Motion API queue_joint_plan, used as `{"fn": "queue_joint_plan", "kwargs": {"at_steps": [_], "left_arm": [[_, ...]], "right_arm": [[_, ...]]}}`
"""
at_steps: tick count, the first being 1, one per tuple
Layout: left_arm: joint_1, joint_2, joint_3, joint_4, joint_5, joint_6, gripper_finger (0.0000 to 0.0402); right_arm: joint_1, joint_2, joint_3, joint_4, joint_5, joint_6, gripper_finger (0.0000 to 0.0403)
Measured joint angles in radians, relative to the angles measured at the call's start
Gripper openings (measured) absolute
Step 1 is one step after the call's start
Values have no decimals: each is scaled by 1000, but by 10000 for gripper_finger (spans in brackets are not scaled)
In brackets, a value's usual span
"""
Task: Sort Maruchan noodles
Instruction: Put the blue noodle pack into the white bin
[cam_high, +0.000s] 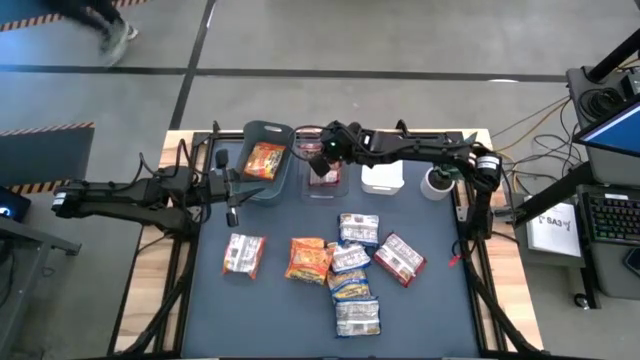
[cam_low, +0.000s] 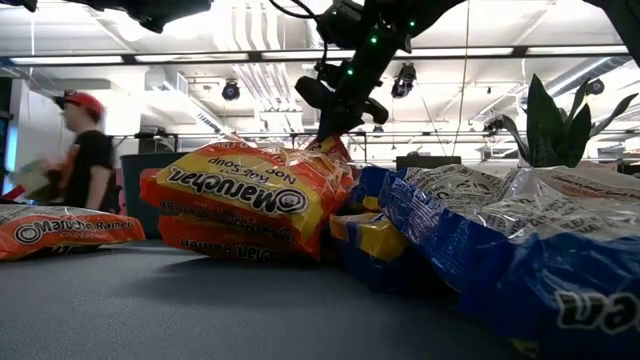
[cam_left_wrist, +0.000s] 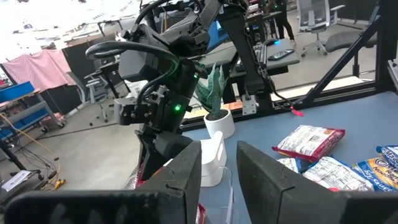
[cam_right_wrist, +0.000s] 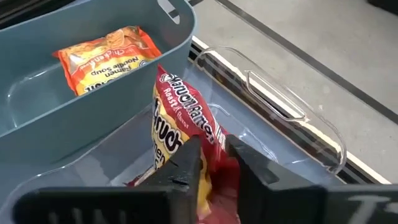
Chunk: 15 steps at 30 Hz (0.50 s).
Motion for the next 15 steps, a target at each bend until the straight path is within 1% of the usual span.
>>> {"fn": "queue_joint_plan", "kwargs": {"at_steps": [4, 8, 11, 15], "left_arm": [[0, 0, 0, 0, 0, 0, 84], [0, 0, 0, 0, 0, 0, 84], [0, 0, 0, 0, 0, 0, 84], [0, 0, 0, 0, 0, 0, 84]], "right_arm": [[-12, 0, 0, 0, 0, 0, 112], [-24, -1, 0, 0, 0, -1, 138], [-27, -2, 0, -1, 0, -16, 148], [-27, -12, 0, -5, -1, -24, 147]]}}
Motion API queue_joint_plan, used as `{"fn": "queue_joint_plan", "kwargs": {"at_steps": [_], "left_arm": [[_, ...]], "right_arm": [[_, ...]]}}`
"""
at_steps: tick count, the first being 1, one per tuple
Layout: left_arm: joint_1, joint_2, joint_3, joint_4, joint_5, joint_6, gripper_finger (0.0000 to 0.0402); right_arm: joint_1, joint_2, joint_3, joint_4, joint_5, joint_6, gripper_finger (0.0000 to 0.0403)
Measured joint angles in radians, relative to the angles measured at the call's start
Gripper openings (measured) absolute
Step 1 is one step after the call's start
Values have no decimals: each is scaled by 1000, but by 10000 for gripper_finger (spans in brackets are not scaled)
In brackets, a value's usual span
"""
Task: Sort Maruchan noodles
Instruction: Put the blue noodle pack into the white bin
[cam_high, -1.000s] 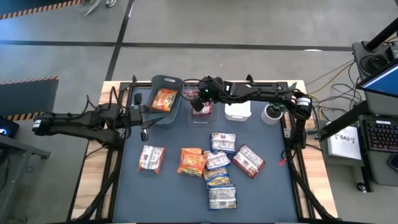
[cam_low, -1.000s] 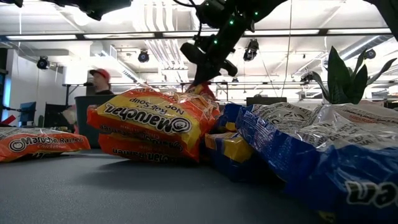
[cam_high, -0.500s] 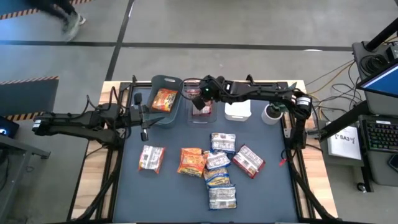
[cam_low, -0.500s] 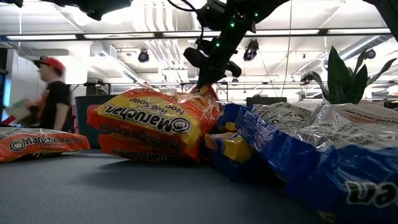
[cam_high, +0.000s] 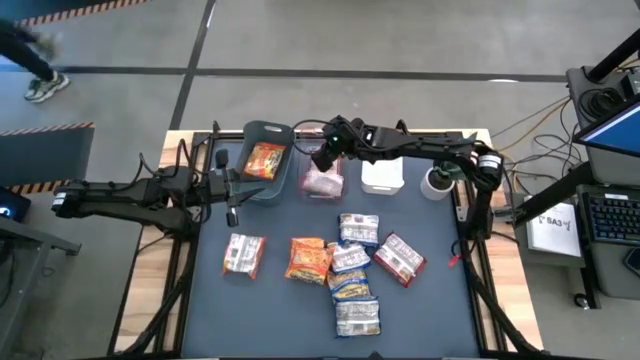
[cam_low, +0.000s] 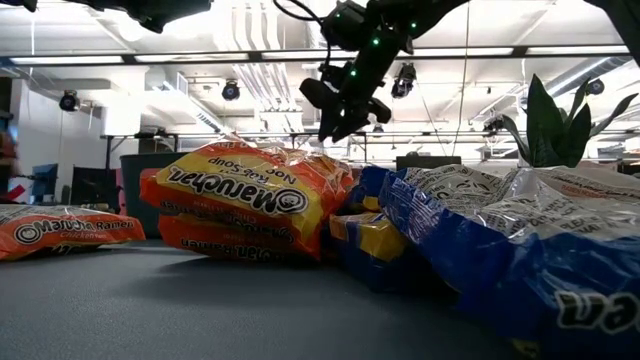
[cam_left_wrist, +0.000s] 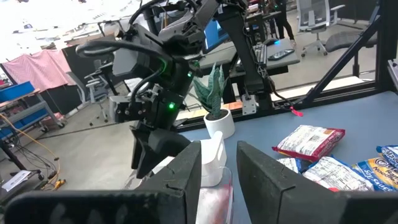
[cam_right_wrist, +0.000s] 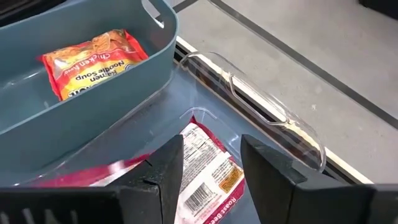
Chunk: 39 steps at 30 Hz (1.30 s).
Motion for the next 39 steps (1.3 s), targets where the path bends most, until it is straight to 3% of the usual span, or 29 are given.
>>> {"fn": "queue_joint_plan", "kwargs": {"at_steps": [3, 8, 14, 17, 20, 28, 39], "left_arm": [[0, 0, 0, 0, 0, 0, 84], [0, 0, 0, -2, 0, 8, 84], [0, 11, 0, -3, 0, 12, 84], [0, 22, 0, -2, 0, 15, 84], [0, 38, 0, -1, 1, 15, 84], [0, 94, 0, 15, 1, -23, 84], [-10, 205, 15, 18, 25, -300, 84]], "right_arm": [[3, -24, 0, -28, -44, -15, 136], [29, -55, 1, -134, -213, -14, 99], [98, -40, -3, -192, -211, -3, 37], [131, -23, -8, -194, -162, -13, 14], [159, -23, -8, -192, -97, -28, 10], [273, -90, -71, -187, -80, -92, 9], [443, -317, -385, 57, -77, -152, 9]]}}
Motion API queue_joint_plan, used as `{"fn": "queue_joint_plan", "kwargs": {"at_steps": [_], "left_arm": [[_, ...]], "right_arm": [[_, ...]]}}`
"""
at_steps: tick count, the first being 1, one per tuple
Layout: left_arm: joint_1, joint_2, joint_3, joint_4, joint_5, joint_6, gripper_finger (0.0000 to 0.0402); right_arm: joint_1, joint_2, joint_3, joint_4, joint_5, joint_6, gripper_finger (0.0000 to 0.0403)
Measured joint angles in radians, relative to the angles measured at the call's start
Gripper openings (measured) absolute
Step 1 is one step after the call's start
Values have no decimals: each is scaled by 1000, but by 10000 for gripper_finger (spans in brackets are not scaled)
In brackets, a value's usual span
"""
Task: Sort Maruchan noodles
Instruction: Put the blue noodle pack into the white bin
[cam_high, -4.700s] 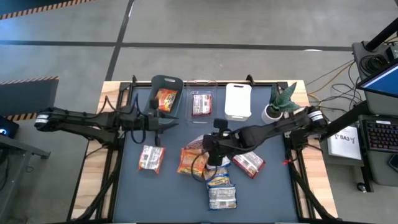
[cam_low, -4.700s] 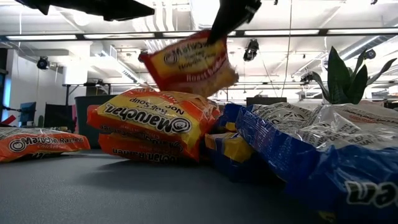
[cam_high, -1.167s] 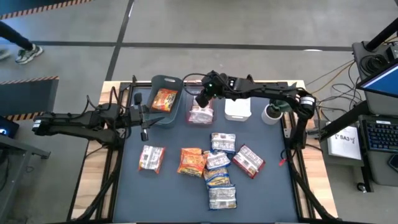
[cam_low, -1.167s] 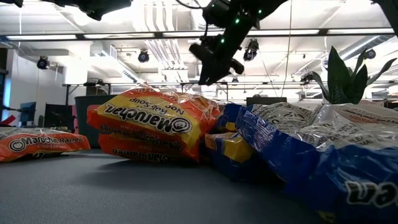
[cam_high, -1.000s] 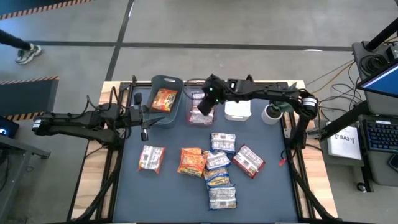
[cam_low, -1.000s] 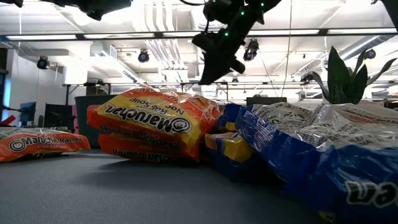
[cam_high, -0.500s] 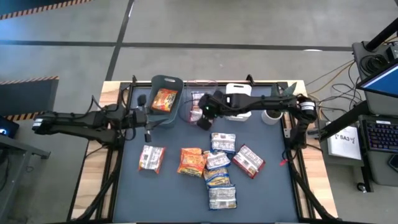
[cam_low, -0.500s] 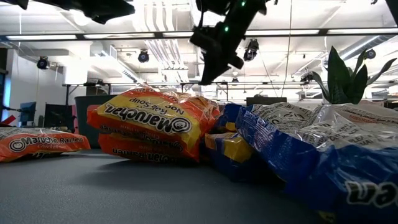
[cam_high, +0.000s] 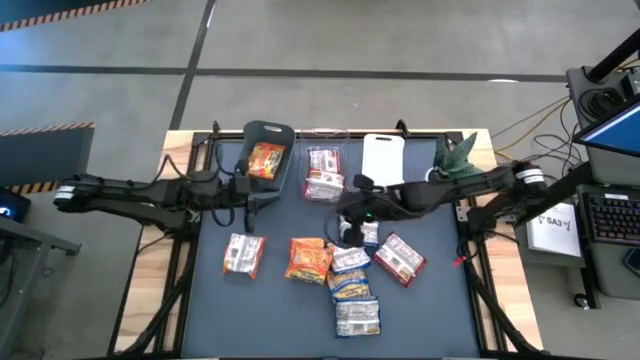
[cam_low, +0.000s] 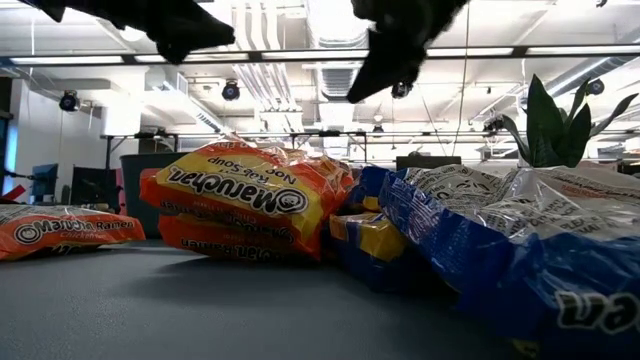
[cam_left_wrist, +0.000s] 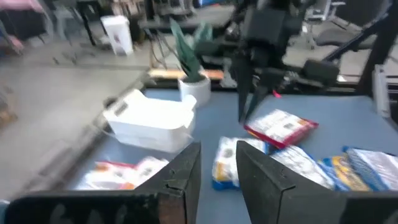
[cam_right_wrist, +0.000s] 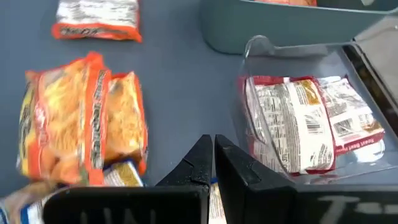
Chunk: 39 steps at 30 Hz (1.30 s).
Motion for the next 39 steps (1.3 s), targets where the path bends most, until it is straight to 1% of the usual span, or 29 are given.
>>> {"fn": "queue_joint_plan", "kwargs": {"at_steps": [6, 9, 15, 19, 21, 24, 28, 34, 36, 39], "left_arm": [[-38, 94, 0, 10, 13, -112, 84], [-61, 129, 0, 32, 13, -144, 84], [-113, 192, 12, 38, 17, -217, 84], [-145, 248, 22, 37, 67, -275, 84], [-159, 271, 32, 39, 79, -305, 86], [-175, 293, 42, 29, 121, -335, 100], [-189, 309, 62, -21, 126, -365, 135], [-191, 325, 125, -120, 119, -382, 197], [-191, 327, 156, -161, 119, -384, 208], [-198, 337, 206, -227, 118, -382, 214]], "right_arm": [[54, -110, -218, 254, -1, 4, 9], [71, -140, -289, 311, 0, 8, 9], [97, -173, -352, 322, -1, 62, 9], [102, -166, -364, 324, -9, 97, 9], [103, -164, -368, 322, -43, 106, 9], [105, -165, -367, 331, -143, 118, 16], [111, -169, -367, 325, -170, 151, 55], [111, -170, -367, 325, -159, 139, 150], [111, -171, -367, 327, -159, 137, 179], [111, -174, -367, 323, -159, 130, 212]]}}
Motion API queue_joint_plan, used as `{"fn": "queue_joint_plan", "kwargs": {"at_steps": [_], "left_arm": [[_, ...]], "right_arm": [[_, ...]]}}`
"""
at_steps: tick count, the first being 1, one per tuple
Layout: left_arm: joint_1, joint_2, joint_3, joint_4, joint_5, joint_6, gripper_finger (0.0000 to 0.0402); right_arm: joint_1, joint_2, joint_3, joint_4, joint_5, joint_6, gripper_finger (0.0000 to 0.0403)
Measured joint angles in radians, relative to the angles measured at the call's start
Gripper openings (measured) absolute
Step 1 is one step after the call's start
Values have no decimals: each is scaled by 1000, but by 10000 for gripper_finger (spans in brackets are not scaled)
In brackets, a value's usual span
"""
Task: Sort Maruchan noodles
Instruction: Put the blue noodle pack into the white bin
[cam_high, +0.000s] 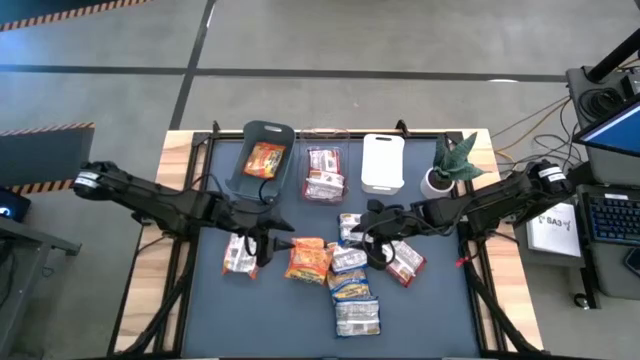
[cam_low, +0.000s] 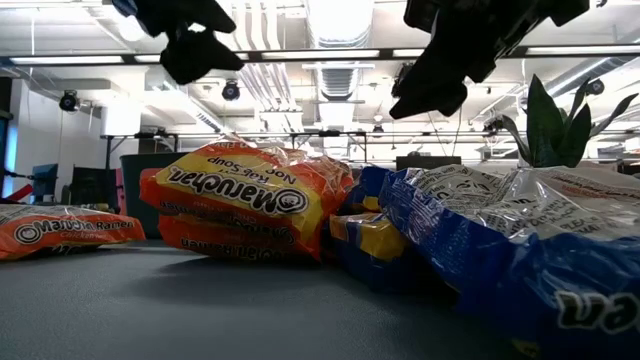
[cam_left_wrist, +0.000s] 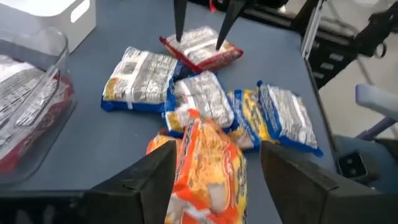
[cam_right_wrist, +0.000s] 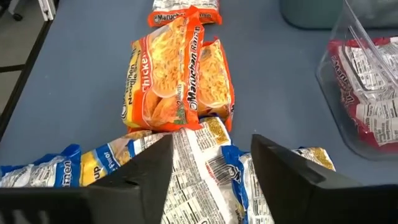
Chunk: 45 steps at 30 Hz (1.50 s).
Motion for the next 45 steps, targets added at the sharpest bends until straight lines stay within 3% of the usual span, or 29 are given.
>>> {"fn": "queue_joint_plan", "kwargs": {"at_steps": [5, 10, 18, 29, 40, 45], "left_arm": [[-15, 24, 37, -63, 0, 10, 215], [-32, 37, 38, -116, 2, -41, 215], [-48, 56, 108, -435, 10, -308, 215], [-81, 132, 116, -309, 1, -199, 215], [-81, 190, 145, -274, -59, -131, 215], [-83, 190, 145, -272, -88, -117, 215]], "right_arm": [[0, -10, 0, -56, -8, -2, 241], [0, -33, 0, -127, -8, 0, 246], [0, -76, 0, -190, 1, 0, 247], [14, -36, 0, -190, 35, 33, 246], [47, 119, 1, -195, 107, 17, 215], [46, 182, 2, -196, 206, -8, 206]]}}
